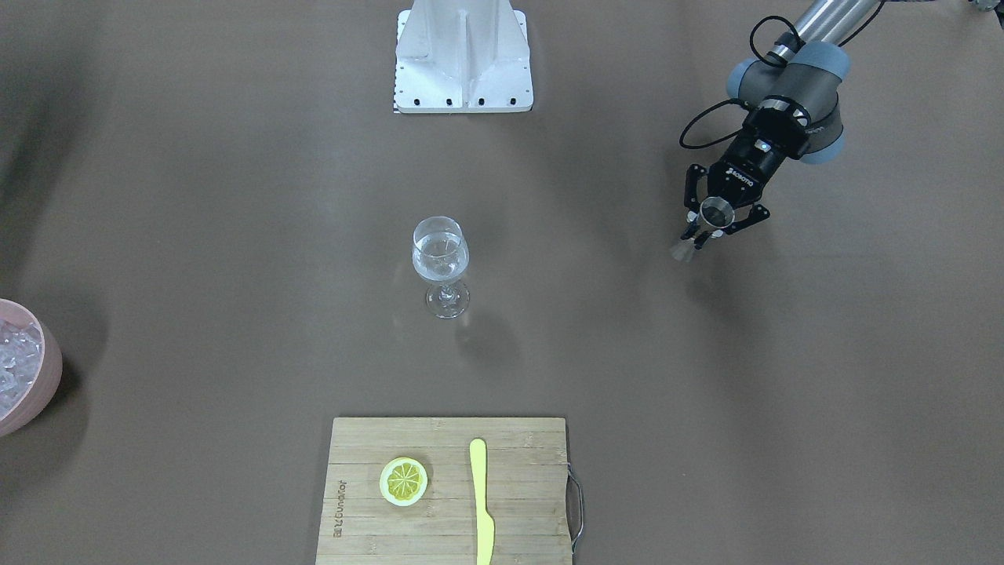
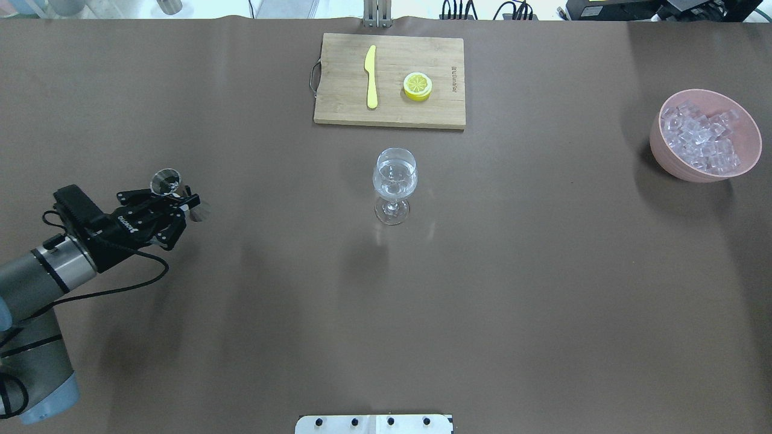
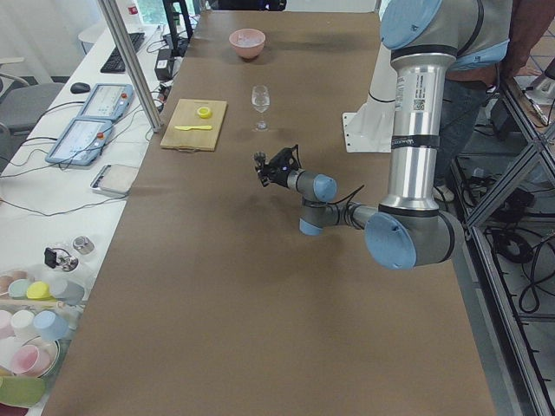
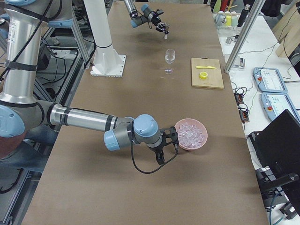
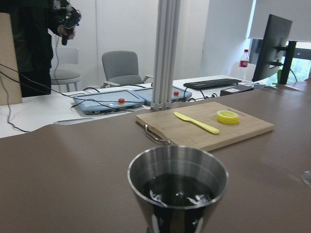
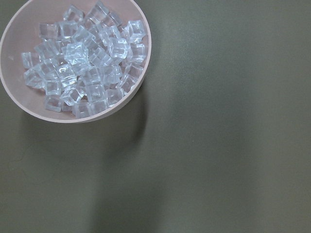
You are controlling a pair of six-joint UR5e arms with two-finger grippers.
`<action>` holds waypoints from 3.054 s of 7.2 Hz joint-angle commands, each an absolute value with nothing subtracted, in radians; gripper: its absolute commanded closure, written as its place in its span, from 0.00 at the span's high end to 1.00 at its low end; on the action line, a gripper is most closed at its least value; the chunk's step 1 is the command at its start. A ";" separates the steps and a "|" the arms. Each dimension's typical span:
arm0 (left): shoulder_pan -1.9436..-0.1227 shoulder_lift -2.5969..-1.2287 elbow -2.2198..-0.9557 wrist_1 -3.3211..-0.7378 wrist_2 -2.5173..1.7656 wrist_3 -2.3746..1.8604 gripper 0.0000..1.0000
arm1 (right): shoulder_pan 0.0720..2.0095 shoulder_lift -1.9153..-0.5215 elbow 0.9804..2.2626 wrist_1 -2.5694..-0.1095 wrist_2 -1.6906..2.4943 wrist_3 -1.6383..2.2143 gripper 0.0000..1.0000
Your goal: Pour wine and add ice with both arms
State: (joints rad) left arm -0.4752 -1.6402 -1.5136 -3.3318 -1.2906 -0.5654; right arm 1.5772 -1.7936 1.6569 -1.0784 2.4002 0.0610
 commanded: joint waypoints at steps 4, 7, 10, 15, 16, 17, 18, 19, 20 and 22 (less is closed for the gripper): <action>-0.485 -1.820 -1.717 -2.911 -1.512 -0.514 0.00 | 1.583 -1.795 1.647 -1.080 2.399 0.095 1.00; -0.483 -1.931 -1.718 -2.731 -1.606 -0.514 0.00 | 1.585 -1.795 1.649 -1.078 2.399 0.110 1.00; -0.485 -1.983 -1.814 -2.482 -1.669 -0.442 0.00 | 1.586 -1.789 1.649 -1.080 2.398 0.118 1.00; -0.497 -2.141 -1.838 -2.156 -1.667 -0.437 0.00 | 1.586 -1.786 1.649 -1.080 2.375 0.120 1.00; -0.500 -2.158 -1.839 -2.105 -1.669 -0.416 0.00 | 1.586 -1.784 1.649 -1.080 2.375 0.120 1.00; -0.505 -2.158 -1.838 -2.089 -1.667 -0.411 0.00 | 1.586 -1.786 1.649 -1.080 2.375 0.120 1.00; -0.518 -2.158 -1.835 -2.077 -1.669 -0.411 0.00 | 1.586 -1.786 1.649 -1.080 2.375 0.120 1.00; -0.522 -2.178 -1.838 -2.016 -1.669 -0.411 0.00 | 1.586 -1.786 1.649 -1.080 2.375 0.120 1.00; -0.523 -2.186 -1.839 -1.988 -1.669 -0.411 0.00 | 1.586 -1.786 1.649 -1.078 2.373 0.120 1.00; -0.523 -2.190 -1.838 -1.956 -1.669 -0.411 0.00 | 1.586 -1.786 1.649 -1.078 2.373 0.118 1.00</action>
State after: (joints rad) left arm -0.5224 -2.1855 -1.8373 -1.9849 -1.6689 -0.4112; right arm 1.5861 -1.7856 1.6490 -1.0786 2.3733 0.1194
